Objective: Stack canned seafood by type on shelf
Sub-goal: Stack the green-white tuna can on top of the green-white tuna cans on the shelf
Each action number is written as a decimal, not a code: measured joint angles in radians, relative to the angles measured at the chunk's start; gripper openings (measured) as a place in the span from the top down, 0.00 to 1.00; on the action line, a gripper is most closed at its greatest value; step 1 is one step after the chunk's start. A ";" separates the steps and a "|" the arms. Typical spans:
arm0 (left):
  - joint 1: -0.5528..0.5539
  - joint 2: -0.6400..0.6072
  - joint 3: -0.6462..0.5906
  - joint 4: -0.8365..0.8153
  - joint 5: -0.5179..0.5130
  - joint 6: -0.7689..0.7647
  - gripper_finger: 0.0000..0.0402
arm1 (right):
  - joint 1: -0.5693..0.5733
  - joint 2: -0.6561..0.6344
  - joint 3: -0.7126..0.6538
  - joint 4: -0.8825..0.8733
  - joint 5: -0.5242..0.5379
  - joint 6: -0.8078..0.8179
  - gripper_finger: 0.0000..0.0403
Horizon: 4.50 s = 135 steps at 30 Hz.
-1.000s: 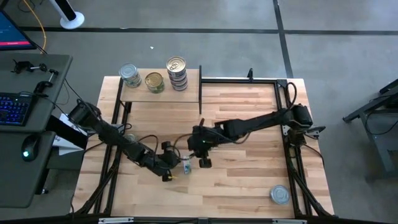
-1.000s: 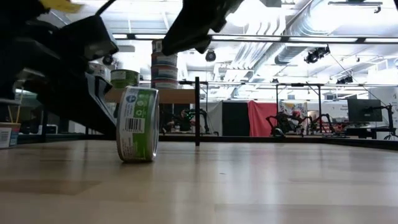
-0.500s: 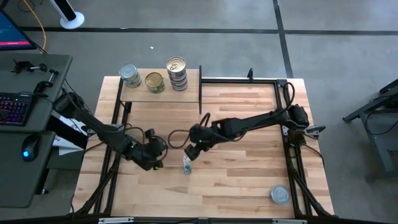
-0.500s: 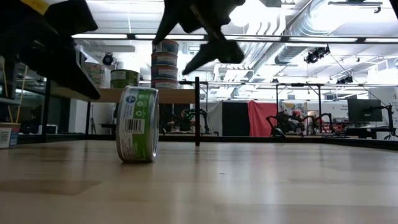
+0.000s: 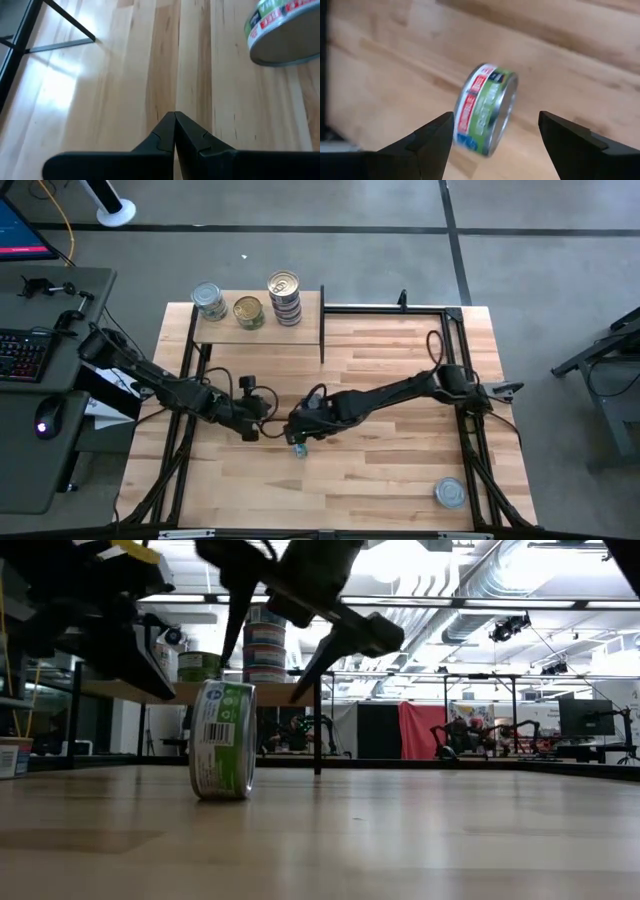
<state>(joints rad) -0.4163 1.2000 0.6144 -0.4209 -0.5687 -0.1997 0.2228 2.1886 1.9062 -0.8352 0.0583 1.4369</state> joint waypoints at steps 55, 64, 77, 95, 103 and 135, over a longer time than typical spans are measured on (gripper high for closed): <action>-0.235 -0.256 0.000 0.739 -0.218 -0.309 1.00 | 0.032 0.168 0.332 -0.172 -0.245 -1.995 0.30; -0.303 -0.275 0.001 0.973 -0.337 -0.044 1.00 | 0.033 0.169 0.238 -0.056 -0.194 -2.047 0.30; -0.342 -0.423 0.001 1.056 -0.345 0.152 1.00 | 0.035 0.170 0.154 0.012 -0.166 -2.047 0.47; -0.431 -0.612 0.001 1.075 -0.280 0.216 1.00 | 0.007 0.077 0.399 -0.135 0.163 -2.052 0.71; -0.499 -0.596 0.001 1.072 -0.238 0.178 1.00 | -0.136 -0.009 0.398 0.070 0.377 -2.189 0.71; -0.545 -0.598 0.257 0.667 -0.806 0.652 0.93 | -0.226 -0.061 0.442 0.344 0.463 -2.084 0.71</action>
<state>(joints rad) -0.9611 0.6021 0.8718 0.2465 -1.3750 0.4522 -0.0037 2.1274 2.3486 -0.4908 0.5213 -0.6475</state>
